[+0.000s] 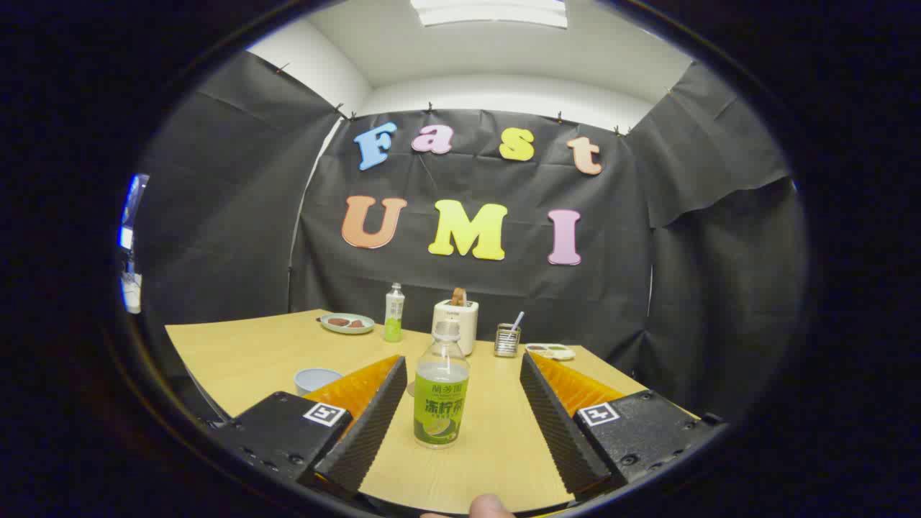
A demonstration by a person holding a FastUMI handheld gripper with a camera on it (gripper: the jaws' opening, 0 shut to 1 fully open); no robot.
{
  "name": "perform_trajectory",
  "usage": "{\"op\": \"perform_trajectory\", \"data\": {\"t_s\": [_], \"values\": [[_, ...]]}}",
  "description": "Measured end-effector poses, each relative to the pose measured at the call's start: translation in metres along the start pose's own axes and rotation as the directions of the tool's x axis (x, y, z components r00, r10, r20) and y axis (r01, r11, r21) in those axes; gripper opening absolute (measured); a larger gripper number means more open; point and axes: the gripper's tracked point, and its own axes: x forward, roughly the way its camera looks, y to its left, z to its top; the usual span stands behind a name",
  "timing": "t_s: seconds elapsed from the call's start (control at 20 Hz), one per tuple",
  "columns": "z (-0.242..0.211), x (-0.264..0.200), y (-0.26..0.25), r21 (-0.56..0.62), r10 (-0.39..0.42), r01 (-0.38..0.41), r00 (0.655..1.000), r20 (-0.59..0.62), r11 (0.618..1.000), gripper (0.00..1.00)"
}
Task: Take the bottle from table, then pour the juice into the cup, finally place the bottle on the coaster
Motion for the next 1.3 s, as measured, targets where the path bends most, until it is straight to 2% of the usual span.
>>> {"op": "perform_trajectory", "data": {"t_s": [0.2,0.65,1.3], "values": [[-0.007,0.010,-0.002,0.021,-0.018,0.018,0.999,-0.040,1.000,1.00],[-0.009,0.013,-0.004,0.032,-0.037,0.039,0.998,-0.043,0.999,1.00],[-0.012,0.016,-0.002,0.035,-0.031,0.033,0.998,-0.060,0.999,1.00]]}}
